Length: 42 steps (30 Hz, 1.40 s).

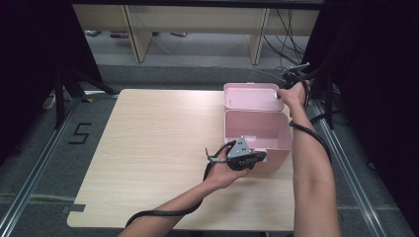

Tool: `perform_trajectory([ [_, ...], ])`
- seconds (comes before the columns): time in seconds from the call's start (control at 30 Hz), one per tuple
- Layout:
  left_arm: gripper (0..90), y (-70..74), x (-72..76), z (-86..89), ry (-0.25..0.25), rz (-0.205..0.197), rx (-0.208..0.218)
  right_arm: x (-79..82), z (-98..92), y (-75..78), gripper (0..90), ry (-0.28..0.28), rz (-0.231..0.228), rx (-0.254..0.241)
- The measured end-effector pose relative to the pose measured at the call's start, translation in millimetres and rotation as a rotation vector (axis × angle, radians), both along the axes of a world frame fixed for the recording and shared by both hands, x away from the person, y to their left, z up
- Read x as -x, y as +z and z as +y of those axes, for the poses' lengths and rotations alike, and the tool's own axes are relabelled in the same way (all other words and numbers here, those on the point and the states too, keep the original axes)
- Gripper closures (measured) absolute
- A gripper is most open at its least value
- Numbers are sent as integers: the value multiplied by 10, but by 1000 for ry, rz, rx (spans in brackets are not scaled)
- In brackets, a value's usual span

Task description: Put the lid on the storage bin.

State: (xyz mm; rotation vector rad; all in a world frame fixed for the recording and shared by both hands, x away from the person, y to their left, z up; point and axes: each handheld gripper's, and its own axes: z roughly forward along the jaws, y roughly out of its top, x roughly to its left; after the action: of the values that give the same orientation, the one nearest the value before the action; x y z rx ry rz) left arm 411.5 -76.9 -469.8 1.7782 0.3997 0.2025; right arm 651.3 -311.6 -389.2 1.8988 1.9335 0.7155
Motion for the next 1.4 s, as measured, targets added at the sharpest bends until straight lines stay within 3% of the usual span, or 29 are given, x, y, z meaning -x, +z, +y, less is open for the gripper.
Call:
perform_trajectory([
  [0.03,896,2,3,-6,-2,7,0,6,-17,11,875,18,-6,21],
  [0.07,896,0,3,-16,-6,10,4,23,0,30,876,-6,3,-1],
  [0.1,896,5,10,-17,-6,13,-8,26,-30,36,878,27,-10,18],
  [0.13,896,-1,23,-29,-3,21,-9,28,-26,44,879,20,-17,11],
  [0.17,896,3,23,-30,-3,12,-17,46,-4,65,880,-4,-12,-14],
  [0.23,897,9,20,-37,-13,-4,-24,60,-21,103,883,14,-22,-2],
  [0.37,897,10,34,-50,-11,9,-20,86,-42,159,885,12,-25,-6],
  [0.4,897,9,35,-50,-10,10,-21,103,-35,175,885,-12,-18,-20],
  [0.47,897,4,33,-48,-14,19,-15,111,-68,180,884,7,-22,1],
  [0.67,898,-5,45,-47,-8,34,-18,146,-88,228,885,-20,-29,-32],
  [1.0,898,-6,43,-44,-12,45,-16,167,-121,310,888,2,-33,-17],
  [1.1,898,-12,33,-40,-16,57,-13,182,-92,337,888,-32,-34,-52],
  [1.13,898,-12,30,-42,-18,57,-12,184,-120,346,889,-1,-42,-27],
  [1.4,899,-6,24,-52,-10,64,-7,192,-124,366,889,10,-69,-14],
])
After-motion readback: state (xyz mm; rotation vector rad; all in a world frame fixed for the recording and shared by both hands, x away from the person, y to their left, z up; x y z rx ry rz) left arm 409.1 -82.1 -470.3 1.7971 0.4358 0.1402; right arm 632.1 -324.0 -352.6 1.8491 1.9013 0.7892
